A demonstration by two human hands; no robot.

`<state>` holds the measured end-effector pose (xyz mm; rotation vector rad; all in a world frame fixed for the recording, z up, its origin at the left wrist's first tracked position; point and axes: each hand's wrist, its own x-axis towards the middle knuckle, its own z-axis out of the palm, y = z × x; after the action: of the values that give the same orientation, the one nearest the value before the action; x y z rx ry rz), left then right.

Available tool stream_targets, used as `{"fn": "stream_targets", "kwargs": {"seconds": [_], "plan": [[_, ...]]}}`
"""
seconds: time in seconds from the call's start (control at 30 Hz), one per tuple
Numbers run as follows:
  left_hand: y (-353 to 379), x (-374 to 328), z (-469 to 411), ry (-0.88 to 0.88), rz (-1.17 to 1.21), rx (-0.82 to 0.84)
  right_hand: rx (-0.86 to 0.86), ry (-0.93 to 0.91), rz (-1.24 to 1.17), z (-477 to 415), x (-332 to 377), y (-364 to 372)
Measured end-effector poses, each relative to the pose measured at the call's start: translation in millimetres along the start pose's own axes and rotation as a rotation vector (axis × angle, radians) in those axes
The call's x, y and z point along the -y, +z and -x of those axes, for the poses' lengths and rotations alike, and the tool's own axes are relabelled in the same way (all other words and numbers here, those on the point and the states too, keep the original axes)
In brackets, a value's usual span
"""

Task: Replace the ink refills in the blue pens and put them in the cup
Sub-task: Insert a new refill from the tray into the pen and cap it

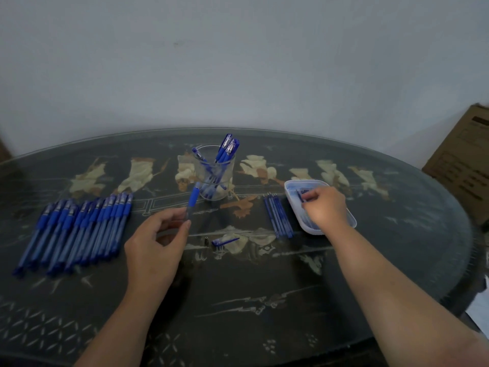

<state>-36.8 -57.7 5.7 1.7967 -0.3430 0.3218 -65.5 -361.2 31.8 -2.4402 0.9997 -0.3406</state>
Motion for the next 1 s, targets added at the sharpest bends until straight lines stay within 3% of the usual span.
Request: {"fn": "stream_targets", "kwargs": {"seconds": [0.5, 0.6, 0.7, 1.0], "plan": [[3.8, 0.6, 2.5, -0.063, -0.033, 0.008, 0.059, 0.052, -0.023, 5.3, -1.2, -4.9], [4.5, 2.3, 1.4, -0.063, -0.017, 0.007, 0.043, 0.068, -0.23, 12.6, 4.2, -10.6], [4.5, 1.4, 2.8, -0.06, -0.007, 0.002, 0.068, 0.097, -0.591, 26.7, 13.0, -11.1], [4.1, -11.5, 10.5, -0.028, -0.029, 0.011, 0.445, 0.113, -1.118, 103.5, 60.0, -3.1]]}}
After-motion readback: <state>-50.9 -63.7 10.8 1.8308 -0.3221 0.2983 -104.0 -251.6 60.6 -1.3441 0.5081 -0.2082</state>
